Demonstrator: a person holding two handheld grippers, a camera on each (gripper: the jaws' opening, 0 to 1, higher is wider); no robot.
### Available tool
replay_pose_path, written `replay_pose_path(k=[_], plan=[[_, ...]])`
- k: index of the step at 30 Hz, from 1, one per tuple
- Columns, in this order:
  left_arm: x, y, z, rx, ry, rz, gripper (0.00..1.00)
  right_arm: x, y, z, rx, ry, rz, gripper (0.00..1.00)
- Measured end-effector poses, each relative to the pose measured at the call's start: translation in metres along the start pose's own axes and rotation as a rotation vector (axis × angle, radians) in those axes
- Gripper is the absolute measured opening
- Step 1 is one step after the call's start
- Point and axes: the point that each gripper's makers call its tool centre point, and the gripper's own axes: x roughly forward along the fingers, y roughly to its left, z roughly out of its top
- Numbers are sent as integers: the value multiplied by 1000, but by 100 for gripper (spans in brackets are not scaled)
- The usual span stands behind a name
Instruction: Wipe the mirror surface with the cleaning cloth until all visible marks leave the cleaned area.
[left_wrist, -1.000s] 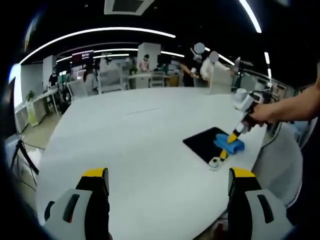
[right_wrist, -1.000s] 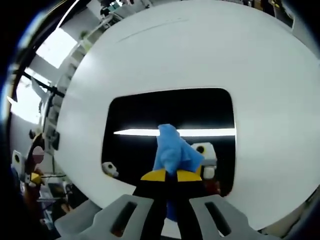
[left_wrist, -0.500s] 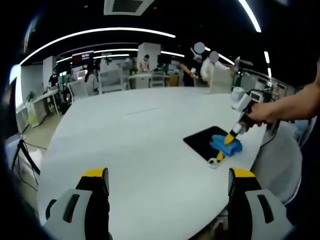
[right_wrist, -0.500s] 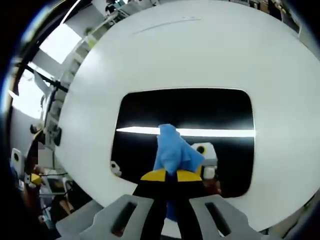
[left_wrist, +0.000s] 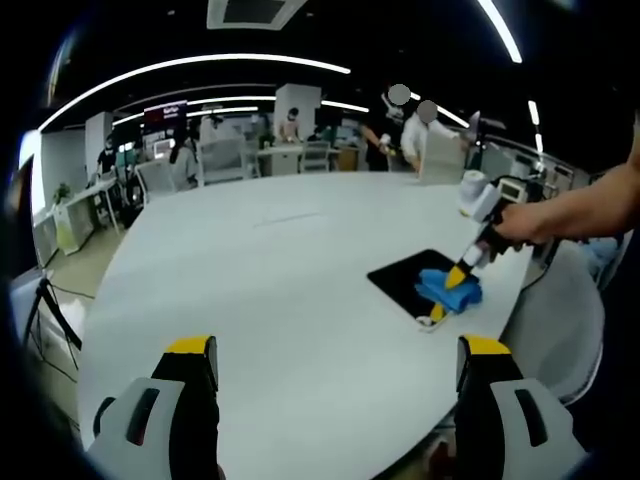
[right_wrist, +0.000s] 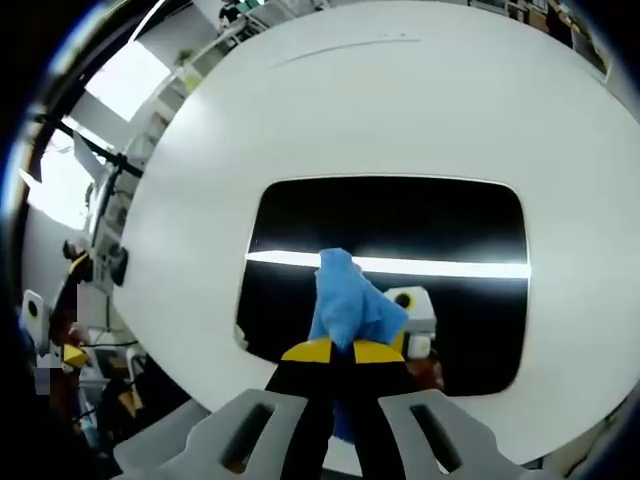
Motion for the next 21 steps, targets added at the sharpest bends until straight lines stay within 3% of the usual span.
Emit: replay_pose_path(k=[21], plan=[[-6,11,-5,-6,5,-2,99,15,44,-2,-46,23,31,0]])
